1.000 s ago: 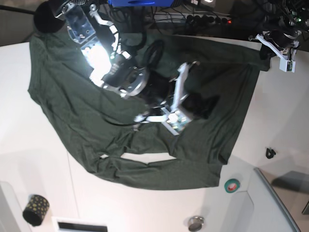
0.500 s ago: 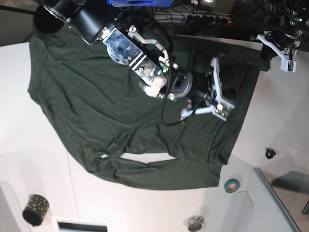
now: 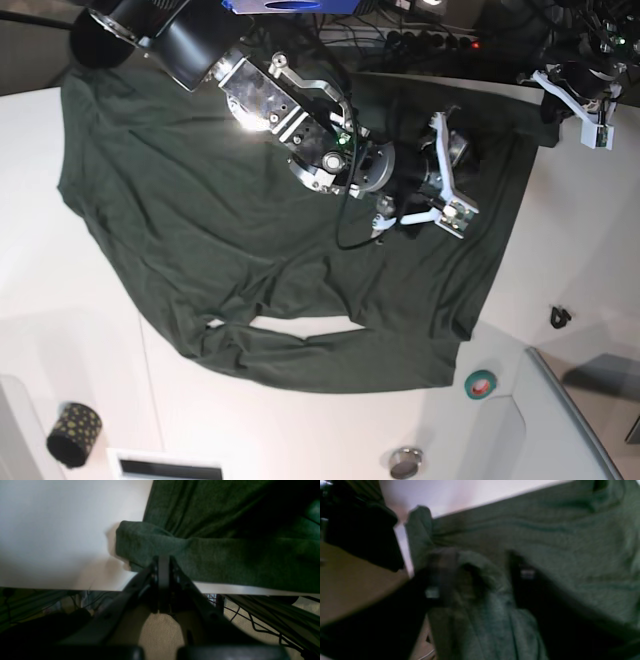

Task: Layout the t-shirt on the table in an organized manner, then fold the t-shirt properly
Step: 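Release the fabric and move the right gripper back to the shirt edge, then grasp the shirt edge with the right gripper and hold it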

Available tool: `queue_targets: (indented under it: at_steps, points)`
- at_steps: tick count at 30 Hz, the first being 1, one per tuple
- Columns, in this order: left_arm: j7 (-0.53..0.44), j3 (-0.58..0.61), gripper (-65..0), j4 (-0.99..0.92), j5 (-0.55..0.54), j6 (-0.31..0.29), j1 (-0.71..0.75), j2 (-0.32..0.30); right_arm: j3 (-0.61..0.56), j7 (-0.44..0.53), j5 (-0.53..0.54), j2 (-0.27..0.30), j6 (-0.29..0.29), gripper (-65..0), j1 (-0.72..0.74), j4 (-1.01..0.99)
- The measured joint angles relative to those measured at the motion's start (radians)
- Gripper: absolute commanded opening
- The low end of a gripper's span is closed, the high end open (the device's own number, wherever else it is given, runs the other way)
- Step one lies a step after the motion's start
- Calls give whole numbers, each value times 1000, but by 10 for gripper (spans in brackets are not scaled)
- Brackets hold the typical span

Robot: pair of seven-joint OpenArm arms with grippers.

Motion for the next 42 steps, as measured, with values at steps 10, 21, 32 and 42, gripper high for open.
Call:
queue_targets:
  at_steps: [10,21,32,42]
  points:
    - [0,7,-650,59,-7,0,-3,4,645,-84,-6,117,-11,-159,-71,251]
    - [128,243,-650,77,6,0,-202,-80,1159,-191,-8,322,119,-153,200,-369]
    - [139,351,-650,-61,8,37,-321,-106,1044,-69,-8,373,119,-153,293,-689]
    - [134,349,-650,-71,4,37,-310,-122,1037,-50,-5,368,119,-261,294,-719]
